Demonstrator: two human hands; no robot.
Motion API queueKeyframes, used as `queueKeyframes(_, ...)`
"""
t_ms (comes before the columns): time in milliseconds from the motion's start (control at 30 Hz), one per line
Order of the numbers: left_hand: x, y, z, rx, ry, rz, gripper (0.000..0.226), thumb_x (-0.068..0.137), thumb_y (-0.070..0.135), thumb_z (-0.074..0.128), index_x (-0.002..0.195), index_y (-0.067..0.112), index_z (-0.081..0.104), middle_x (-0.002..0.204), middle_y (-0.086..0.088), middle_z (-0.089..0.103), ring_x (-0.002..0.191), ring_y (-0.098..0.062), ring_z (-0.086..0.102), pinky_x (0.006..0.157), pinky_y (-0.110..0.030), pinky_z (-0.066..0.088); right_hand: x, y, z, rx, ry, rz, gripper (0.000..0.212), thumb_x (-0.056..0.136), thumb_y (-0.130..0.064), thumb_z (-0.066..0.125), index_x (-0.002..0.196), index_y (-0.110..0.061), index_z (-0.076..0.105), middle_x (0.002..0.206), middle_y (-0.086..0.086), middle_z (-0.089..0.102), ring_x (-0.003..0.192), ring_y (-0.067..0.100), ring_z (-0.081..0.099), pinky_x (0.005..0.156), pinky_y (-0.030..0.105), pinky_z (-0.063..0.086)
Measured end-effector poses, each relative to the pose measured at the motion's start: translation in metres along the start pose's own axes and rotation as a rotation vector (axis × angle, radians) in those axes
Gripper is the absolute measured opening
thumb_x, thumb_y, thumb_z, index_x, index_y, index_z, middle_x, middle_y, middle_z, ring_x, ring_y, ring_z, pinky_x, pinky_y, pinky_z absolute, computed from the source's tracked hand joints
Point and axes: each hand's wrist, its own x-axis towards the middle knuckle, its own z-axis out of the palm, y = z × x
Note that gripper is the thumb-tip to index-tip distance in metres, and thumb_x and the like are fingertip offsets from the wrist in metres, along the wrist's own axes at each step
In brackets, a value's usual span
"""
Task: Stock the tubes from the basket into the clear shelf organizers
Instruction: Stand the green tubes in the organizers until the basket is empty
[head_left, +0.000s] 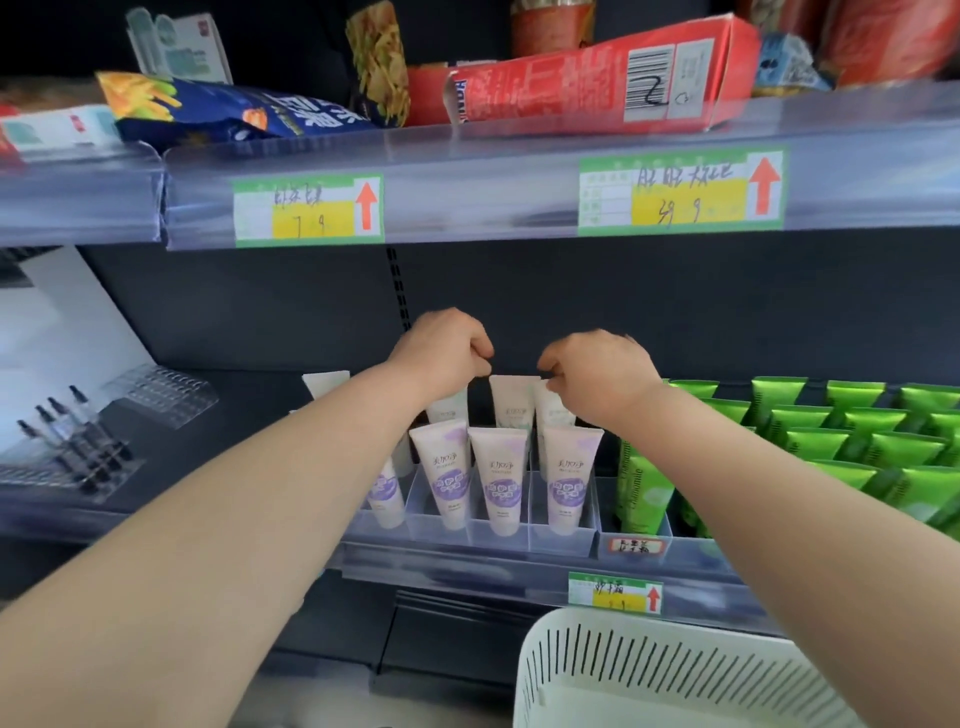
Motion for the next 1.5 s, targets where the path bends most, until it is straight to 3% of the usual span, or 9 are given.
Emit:
queueKeyframes(167, -0.011, -0.032, -0.019, 0.112, 0.009, -0.077, 0.022, 0.085, 0.015, 0.067, 0.107, 0.016, 0.071, 0.109, -0.002, 0.067, 0.101, -0.022, 0.061, 0.088, -0.039, 0.052, 0.014, -0.041, -0.001, 0.133, -0.030, -0.131, 0.029, 0.091, -0.023, 0.054, 0.119, -0.025, 0.061, 0.115, 0.001, 0.065, 0.106, 0.024, 0.058, 0.086, 0.038, 0.050)
queueKeyframes(367, -0.017, -0.057, -0.030, 0.289, -0.105, -0.117, 0.027, 0.083, 0.011, 0.066, 0.109, 0.019, 0.070, 0.111, -0.002, 0.066, 0.103, -0.023, 0.060, 0.085, -0.035, 0.051, 0.033, -0.073, 0.015, 0.098, -0.090, -0.178, 0.029, 0.092, -0.027, 0.054, 0.119, -0.023, 0.061, 0.117, 0.000, 0.063, 0.108, 0.024, 0.056, 0.092, 0.038, 0.041)
queueKeyframes(567, -0.012, -0.071, -0.023, 0.423, -0.133, -0.125, 0.028, 0.083, 0.001, 0.060, 0.105, 0.016, 0.068, 0.108, -0.006, 0.062, 0.095, -0.026, 0.060, 0.066, -0.030, 0.041, 0.040, -0.082, 0.025, 0.049, -0.072, -0.121, 0.018, 0.091, -0.028, 0.056, 0.105, -0.027, 0.067, 0.102, 0.000, 0.068, 0.098, 0.024, 0.060, 0.099, 0.040, 0.033)
queueKeyframes(767, -0.004, -0.070, -0.017, 0.385, -0.049, -0.070, 0.023, 0.085, 0.005, 0.061, 0.101, 0.020, 0.070, 0.104, -0.007, 0.064, 0.095, -0.028, 0.060, 0.070, -0.031, 0.044, 0.043, -0.078, 0.031, -0.006, 0.007, -0.072, 0.016, 0.092, -0.028, 0.056, 0.104, -0.029, 0.066, 0.097, 0.000, 0.067, 0.095, 0.023, 0.061, 0.104, 0.042, 0.028)
queueKeyframes(967, -0.004, -0.069, -0.017, 0.314, -0.051, -0.089, 0.023, 0.082, 0.004, 0.063, 0.097, 0.021, 0.071, 0.102, -0.003, 0.066, 0.094, -0.025, 0.061, 0.071, -0.031, 0.048, 0.042, -0.076, 0.029, 0.034, -0.040, -0.061, 0.017, 0.091, -0.029, 0.054, 0.104, -0.027, 0.064, 0.096, 0.000, 0.066, 0.091, 0.023, 0.060, 0.094, 0.041, 0.033)
queueKeyframes(1100, -0.011, -0.079, -0.034, 0.196, 0.005, -0.113, 0.028, 0.084, 0.006, 0.064, 0.107, 0.020, 0.070, 0.109, -0.003, 0.067, 0.102, -0.023, 0.061, 0.087, -0.037, 0.052, 0.042, -0.085, 0.025, 0.051, 0.007, -0.112, 0.020, 0.092, -0.028, 0.054, 0.110, -0.026, 0.061, 0.103, -0.002, 0.066, 0.097, 0.023, 0.058, 0.090, 0.039, 0.035)
queueKeyframes(1233, -0.022, -0.098, -0.053, 0.216, 0.037, -0.163, 0.034, 0.084, 0.013, 0.068, 0.118, 0.017, 0.065, 0.120, -0.005, 0.063, 0.111, -0.024, 0.057, 0.092, -0.038, 0.049, 0.044, -0.112, 0.023, 0.092, 0.067, -0.204, 0.023, 0.092, -0.026, 0.052, 0.114, -0.025, 0.061, 0.110, -0.002, 0.064, 0.102, 0.023, 0.056, 0.089, 0.040, 0.035)
queueKeyframes(1367, -0.032, -0.117, -0.061, 0.312, 0.009, -0.249, 0.031, 0.084, 0.009, 0.065, 0.113, 0.019, 0.068, 0.116, -0.004, 0.064, 0.105, -0.025, 0.059, 0.080, -0.031, 0.049, 0.044, -0.141, 0.024, 0.181, 0.082, -0.316, 0.022, 0.093, -0.032, 0.050, 0.109, -0.026, 0.065, 0.110, -0.003, 0.065, 0.103, 0.022, 0.056, 0.087, 0.038, 0.035)
queueKeyframes(1500, -0.034, -0.127, -0.057, 0.284, -0.014, -0.276, 0.022, 0.085, 0.008, 0.061, 0.099, 0.018, 0.073, 0.105, -0.004, 0.067, 0.095, -0.025, 0.062, 0.077, -0.034, 0.053, 0.038, -0.152, 0.025, 0.132, 0.040, -0.379, 0.023, 0.092, -0.025, 0.046, 0.089, -0.023, 0.068, 0.093, -0.006, 0.066, 0.090, 0.021, 0.057, 0.084, 0.036, 0.036)
